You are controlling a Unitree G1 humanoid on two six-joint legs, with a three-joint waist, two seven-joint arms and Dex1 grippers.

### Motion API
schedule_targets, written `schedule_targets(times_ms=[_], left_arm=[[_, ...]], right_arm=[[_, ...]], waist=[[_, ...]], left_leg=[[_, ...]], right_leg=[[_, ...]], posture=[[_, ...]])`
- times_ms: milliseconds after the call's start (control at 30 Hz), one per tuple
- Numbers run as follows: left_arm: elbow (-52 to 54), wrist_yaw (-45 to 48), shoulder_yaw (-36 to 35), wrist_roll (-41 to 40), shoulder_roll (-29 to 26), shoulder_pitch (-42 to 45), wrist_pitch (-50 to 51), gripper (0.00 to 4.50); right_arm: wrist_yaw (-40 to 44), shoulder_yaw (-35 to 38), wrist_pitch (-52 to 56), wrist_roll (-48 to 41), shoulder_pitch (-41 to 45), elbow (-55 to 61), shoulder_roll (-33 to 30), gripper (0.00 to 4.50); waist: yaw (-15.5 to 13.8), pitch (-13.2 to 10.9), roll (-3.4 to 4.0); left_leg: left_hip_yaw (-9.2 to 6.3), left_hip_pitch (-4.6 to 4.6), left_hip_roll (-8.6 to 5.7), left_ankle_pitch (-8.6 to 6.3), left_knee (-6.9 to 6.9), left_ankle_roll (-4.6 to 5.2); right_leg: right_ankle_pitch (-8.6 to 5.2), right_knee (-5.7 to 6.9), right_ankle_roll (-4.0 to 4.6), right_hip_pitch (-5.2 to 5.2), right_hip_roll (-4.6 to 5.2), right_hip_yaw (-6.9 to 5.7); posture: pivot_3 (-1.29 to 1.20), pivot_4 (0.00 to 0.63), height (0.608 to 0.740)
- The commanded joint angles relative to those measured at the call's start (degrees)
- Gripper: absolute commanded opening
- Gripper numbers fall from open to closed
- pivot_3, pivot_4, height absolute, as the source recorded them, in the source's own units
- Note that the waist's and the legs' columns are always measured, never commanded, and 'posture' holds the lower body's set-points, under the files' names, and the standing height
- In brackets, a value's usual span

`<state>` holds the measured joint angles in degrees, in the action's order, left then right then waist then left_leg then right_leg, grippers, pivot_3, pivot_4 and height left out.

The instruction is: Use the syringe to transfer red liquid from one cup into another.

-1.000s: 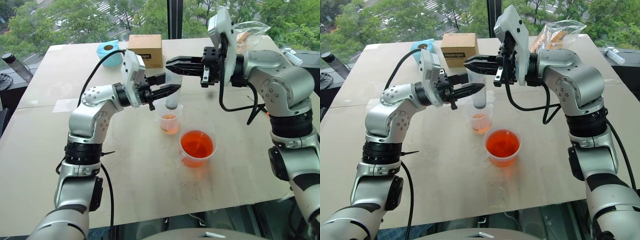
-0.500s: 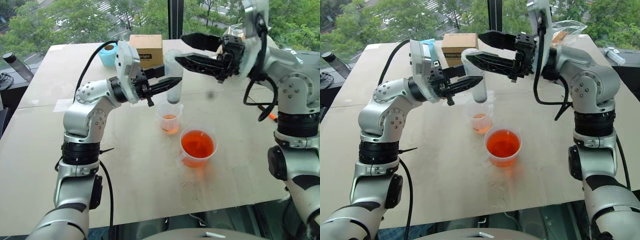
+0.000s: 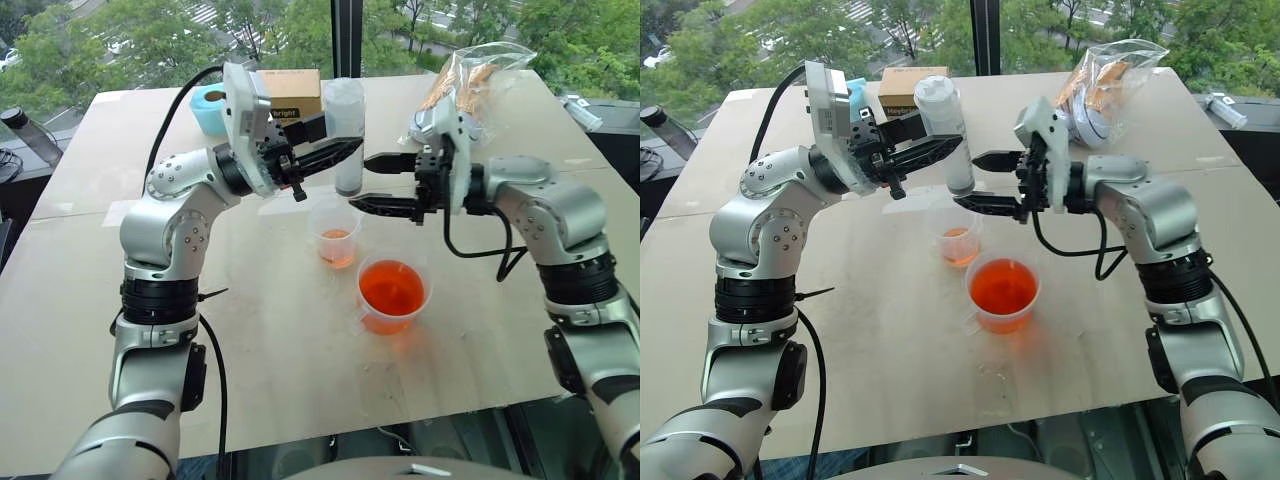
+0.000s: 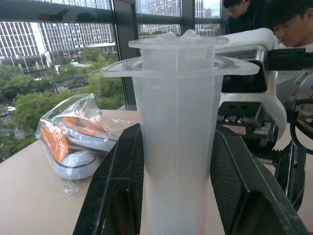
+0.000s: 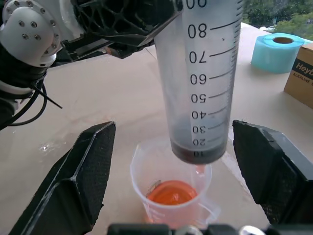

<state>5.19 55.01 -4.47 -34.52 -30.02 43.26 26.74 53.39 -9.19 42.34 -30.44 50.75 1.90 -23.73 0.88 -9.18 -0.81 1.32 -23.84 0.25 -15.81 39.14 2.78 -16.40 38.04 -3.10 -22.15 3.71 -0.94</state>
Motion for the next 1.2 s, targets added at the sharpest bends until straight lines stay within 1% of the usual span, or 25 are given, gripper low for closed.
schedule_targets(times_ms=[33, 100, 133, 167, 200, 300, 333, 433, 467, 500, 533, 567, 600, 633, 767, 833, 900, 1000, 1033, 1067, 1133, 1200], left_arm=[[2.45, -0.37, -1.75, -1.80, -0.54, 1.44, 0.35, 1.33], [2.87, -0.53, -1.86, -2.21, -0.70, 1.33, 0.77, 1.33], [2.97, -0.69, -1.93, -2.46, -0.72, 1.35, 1.01, 1.33], [3.05, -0.91, -2.03, -2.72, -0.69, 1.36, 1.22, 1.33], [3.09, -1.08, -2.08, -2.89, -0.66, 1.37, 1.37, 1.33], [3.25, -1.40, -2.19, -3.16, -0.59, 1.15, 1.58, 1.33], [3.33, -1.43, -2.23, -3.28, -0.60, 1.02, 1.66, 1.33], [3.11, -1.86, -2.48, -4.15, -0.55, 1.06, 2.60, 1.33], [3.04, -1.98, -2.48, -4.17, -0.59, 1.13, 2.65, 2.32], [2.96, -2.50, -2.52, -3.80, -0.62, 1.28, 2.40, 2.72], [2.94, -2.91, -2.56, -3.53, -0.63, 1.37, 2.22, 3.31], [2.95, -3.05, -2.51, -3.35, -0.73, 1.43, 2.15, 3.66], [3.00, -3.16, -2.51, -3.26, -0.82, 1.47, 2.08, 4.15], [3.31, -3.30, -3.31, -4.25, -1.03, 1.56, 2.65, 4.46], [4.25, -4.14, -7.87, -10.17, -2.18, 1.75, 6.29, 4.46], [4.27, -4.23, -8.76, -10.32, -4.33, 0.95, 7.67, 4.46], [4.62, -4.24, -8.54, -8.18, -7.32, -1.09, 8.29, 4.46], [5.62, -4.45, -8.46, -6.54, -11.04, -4.57, 9.12, 4.46], [6.87, -4.40, -9.33, -6.67, -12.67, -6.93, 10.00, 4.46], [7.78, -4.39, -9.96, -6.87, -13.76, -8.56, 10.59, 4.46], [10.89, -4.15, -12.07, -6.72, -16.92, -13.98, 11.79, 4.46], [13.46, -3.38, -14.57, -5.74, -19.94, -20.63, 11.88, 4.46]], right_arm=[[-2.79, 1.11, -1.13, 0.58, 2.90, -0.35, 2.92, 4.02], [-3.50, 1.34, -1.24, 1.04, 3.36, -0.95, 4.08, 4.02], [-3.95, 1.42, -1.35, 1.35, 3.55, -1.26, 4.51, 3.79], [-4.33, 1.51, -1.57, 1.61, 3.68, -1.53, 4.86, 3.49], [-4.57, 1.57, -1.71, 1.76, 3.75, -1.70, 5.06, 3.09], [-5.03, 1.65, -1.54, 1.95, 3.68, -1.70, 5.22, 1.61], [-5.07, 1.66, -1.45, 2.01, 3.63, -1.64, 5.24, 1.47], [-5.12, 1.84, -1.11, 1.87, 3.56, -1.30, 5.25, 1.47], [-5.12, 1.89, -1.00, 1.79, 3.57, -1.18, 5.21, 1.47], [-5.25, 2.21, -0.63, 1.45, 3.69, -0.97, 5.21, 1.47], [-5.37, 2.43, -0.34, 1.20, 3.77, -0.82, 5.21, 1.47], [-5.51, 2.75, 0.00, 0.89, 3.89, -0.69, 5.24, 1.47], [-5.63, 3.06, 0.34, 0.61, 4.01, -0.60, 5.26, 1.47], [-5.78, 3.88, 1.18, -0.31, 4.22, -0.41, 5.33, 1.47], [-7.91, 8.59, 6.19, -5.58, 4.63, 0.37, 6.10, 1.47], [-8.01, 11.09, 8.03, -7.30, 5.19, -0.16, 4.59, 1.47], [-7.30, 13.61, 10.13, -8.73, 5.58, -0.59, 1.50, 1.47], [-5.85, 14.91, 12.84, -9.15, 4.80, -0.64, -5.11, 1.47], [-4.67, 14.86, 14.38, -8.84, 3.52, -0.10, -9.07, 1.47], [-3.86, 14.76, 15.43, -8.70, 2.63, 0.29, -11.75, 1.47], [0.83, 13.58, 19.08, -9.42, -1.23, 3.55, -20.67, 1.47], [5.41, 10.45, 22.62, -9.34, -6.16, 8.07, -30.96, 1.47]], waist=[[-0.01, 0.00, 0.00], [-0.07, 0.00, 0.00], [-0.13, 0.00, 0.00], [-0.18, 0.00, 0.00], [-0.18, 0.00, 0.00], [-0.06, 0.00, 0.00], [-0.04, 0.00, 0.00], [0.01, 0.00, 0.00], [0.01, 0.00, 0.00], [0.01, 0.00, 0.00], [0.01, 0.00, 0.00], [0.01, 0.00, 0.00], [0.01, 0.00, 0.00], [0.01, 0.00, 0.00], [0.03, 0.00, 0.00], [0.04, 0.00, 0.00], [0.05, -0.01, 0.01], [-0.30, -0.01, 0.01], [-0.27, -0.01, 0.01], [-0.22, -0.01, 0.02], [-0.26, -0.01, 0.01], [-0.30, -0.04, 0.02]], left_leg=[[0.01, 0.00, -0.01, 0.00, 0.00, 0.00], [0.00, 0.00, -0.01, 0.00, 0.01, 0.00], [-0.01, 0.00, -0.01, 0.00, 0.00, 0.00], [-0.02, 0.00, -0.01, 0.00, 0.00, -0.01], [-0.02, 0.00, -0.01, 0.00, 0.00, -0.01], [-0.01, 0.00, -0.04, 0.00, 0.01, -0.01], [-0.01, 0.00, -0.04, 0.00, 0.01, -0.01], [-0.02, 0.00, -0.04, 0.01, 0.00, -0.02], [-0.02, 0.00, -0.04, 0.02, 0.00, -0.03], [-0.01, 0.00, -0.04, 0.02, 0.00, -0.03], [-0.01, 0.00, -0.04, 0.02, 0.00, -0.03], [-0.01, 0.00, -0.04, 0.02, 0.00, -0.03], [-0.02, 0.00, -0.04, 0.02, 0.00, -0.03], [-0.01, 0.00, -0.04, 0.02, 0.00, -0.03], [-0.02, 0.00, -0.03, 0.02, 0.00, -0.03], [-0.02, 0.00, -0.02, 0.02, 0.00, -0.03], [-0.02, 0.01, -0.02, 0.02, 0.00, -0.03], [-0.03, 0.00, -0.06, 0.01, -0.03, -0.02], [-0.02, 0.00, -0.06, 0.01, -0.03, -0.02], [-0.02, 0.00, -0.07, 0.01, -0.04, -0.01], [-0.04, -0.03, -0.06, 0.00, -0.17, -0.01], [-0.05, -0.05, -0.06, 0.00, -0.33, -0.01]], right_leg=[[0.00, 0.00, 0.00, 0.00, 0.00, -0.01], [0.00, 0.00, 0.00, 0.00, 0.00, -0.03], [0.00, 0.00, 0.00, 0.00, 0.00, -0.05], [0.00, -0.01, 0.00, 0.00, 0.00, -0.06], [0.00, 0.00, 0.00, 0.00, 0.00, -0.07], [0.00, 0.00, 0.00, 0.01, 0.01, -0.07], [0.00, 0.00, 0.00, 0.00, 0.00, -0.08], [0.00, 0.01, 0.00, 0.00, -0.01, -0.09], [0.00, 0.01, 0.00, 0.00, -0.01, -0.09], [0.00, 0.01, 0.00, 0.00, -0.01, -0.08], [0.00, 0.01, 0.00, 0.00, -0.01, -0.08], [0.00, 0.00, 0.00, 0.00, -0.01, -0.08], [0.00, 0.01, 0.00, 0.00, -0.01, -0.08], [0.00, 0.01, 0.00, 0.00, -0.01, -0.08], [0.00, 0.02, 0.00, 0.00, 0.01, -0.07], [0.00, 0.01, 0.00, 0.00, 0.01, -0.06], [0.00, 0.02, 0.00, 0.00, 0.01, -0.07], [0.00, -0.02, 0.00, 0.01, 0.03, -0.08], [0.00, -0.04, 0.00, 0.01, 0.04, -0.07], [0.00, -0.05, 0.00, 0.01, 0.04, -0.06], [0.00, -0.07, 0.00, 0.00, 0.13, 0.05], [0.00, -0.13, 0.00, -0.01, 0.33, 0.05]], posture=[[0.00, 0.150, 0.740], [0.00, 0.150, 0.740], [0.00, 0.150, 0.740], [0.00, 0.150, 0.740], [0.00, 0.150, 0.740], [0.00, 0.150, 0.740], [0.00, 0.150, 0.740], [0.00, 0.150, 0.740], [0.00, 0.150, 0.740], [0.00, 0.150, 0.740], [0.00, 0.150, 0.740], [0.00, 0.150, 0.740], [0.00, 0.150, 0.740], [0.00, 0.150, 0.740], [0.00, 0.150, 0.740], [0.00, 0.150, 0.740], [0.00, 0.150, 0.740], [0.00, 0.150, 0.740], [0.00, 0.150, 0.740], [0.00, 0.150, 0.740], [0.00, 0.150, 0.740], [0.00, 0.150, 0.740]])
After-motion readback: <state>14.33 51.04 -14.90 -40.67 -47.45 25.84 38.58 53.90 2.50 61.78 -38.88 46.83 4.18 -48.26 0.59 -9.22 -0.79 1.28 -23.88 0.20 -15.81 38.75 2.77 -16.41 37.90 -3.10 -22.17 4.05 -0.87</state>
